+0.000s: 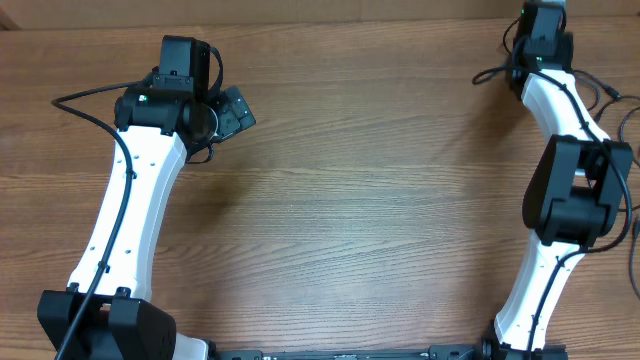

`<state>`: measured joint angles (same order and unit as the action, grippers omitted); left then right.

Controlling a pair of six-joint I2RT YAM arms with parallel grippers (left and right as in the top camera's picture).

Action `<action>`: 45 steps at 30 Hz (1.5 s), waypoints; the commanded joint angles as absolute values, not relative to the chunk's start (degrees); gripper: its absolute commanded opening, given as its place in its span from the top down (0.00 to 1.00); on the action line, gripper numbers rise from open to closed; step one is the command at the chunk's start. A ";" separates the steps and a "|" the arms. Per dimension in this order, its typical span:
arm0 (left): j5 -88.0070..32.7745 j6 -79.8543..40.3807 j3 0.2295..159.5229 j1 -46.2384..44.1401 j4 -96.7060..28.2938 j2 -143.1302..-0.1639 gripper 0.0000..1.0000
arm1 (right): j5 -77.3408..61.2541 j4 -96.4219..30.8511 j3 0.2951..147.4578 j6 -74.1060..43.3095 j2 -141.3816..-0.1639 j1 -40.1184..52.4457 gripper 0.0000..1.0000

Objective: Untangle cables
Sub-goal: 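Release the cable at the right edge and raise the right gripper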

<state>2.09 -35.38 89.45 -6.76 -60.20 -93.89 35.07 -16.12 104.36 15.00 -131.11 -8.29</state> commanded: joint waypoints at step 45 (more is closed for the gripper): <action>1.87 -34.68 90.11 -7.18 -60.16 -93.54 0.00 | -7.07 -69.41 105.23 -12.43 -94.26 -5.30 0.00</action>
